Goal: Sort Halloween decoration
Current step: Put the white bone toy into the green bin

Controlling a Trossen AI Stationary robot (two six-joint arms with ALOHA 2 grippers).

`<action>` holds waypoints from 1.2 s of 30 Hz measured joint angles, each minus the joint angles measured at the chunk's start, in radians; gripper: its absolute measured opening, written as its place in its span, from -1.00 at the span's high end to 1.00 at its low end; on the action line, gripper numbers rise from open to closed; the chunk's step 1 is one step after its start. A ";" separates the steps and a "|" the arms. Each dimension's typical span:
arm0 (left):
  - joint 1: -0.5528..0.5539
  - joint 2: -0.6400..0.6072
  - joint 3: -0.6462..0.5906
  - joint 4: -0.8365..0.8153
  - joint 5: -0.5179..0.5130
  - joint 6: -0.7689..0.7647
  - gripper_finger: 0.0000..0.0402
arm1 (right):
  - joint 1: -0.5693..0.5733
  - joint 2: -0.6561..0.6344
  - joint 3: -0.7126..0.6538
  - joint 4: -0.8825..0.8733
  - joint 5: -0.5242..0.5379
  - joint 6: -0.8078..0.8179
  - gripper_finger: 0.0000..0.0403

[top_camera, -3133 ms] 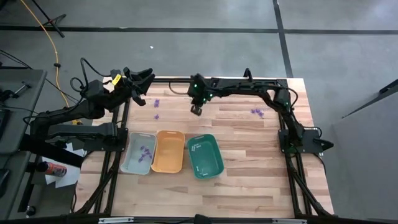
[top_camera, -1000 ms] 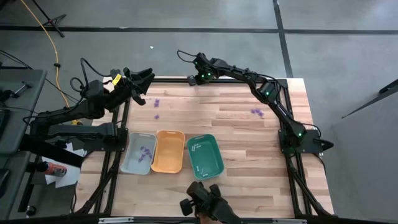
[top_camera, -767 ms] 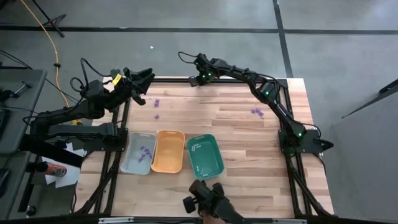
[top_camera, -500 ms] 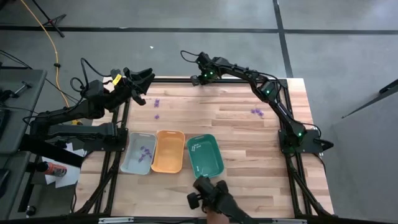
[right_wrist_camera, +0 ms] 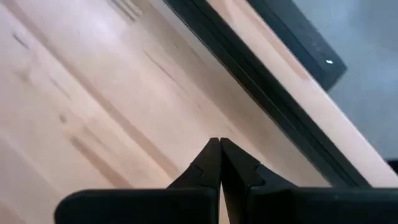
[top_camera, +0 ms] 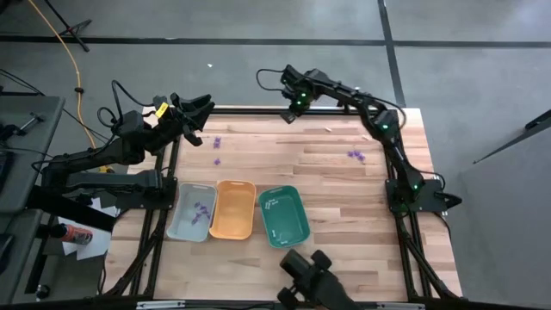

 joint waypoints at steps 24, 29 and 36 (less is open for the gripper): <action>0.110 0.359 0.053 0.078 0.269 -0.224 0.25 | -0.089 -1.189 -1.297 0.531 0.007 0.256 1.00; 0.183 0.602 0.218 -0.029 0.457 -0.173 0.34 | -0.147 -1.102 -1.188 0.551 -0.112 0.104 1.00; 0.181 0.714 0.303 -0.139 0.504 -0.154 0.89 | -0.220 -0.881 -1.021 0.477 -0.300 -0.058 0.78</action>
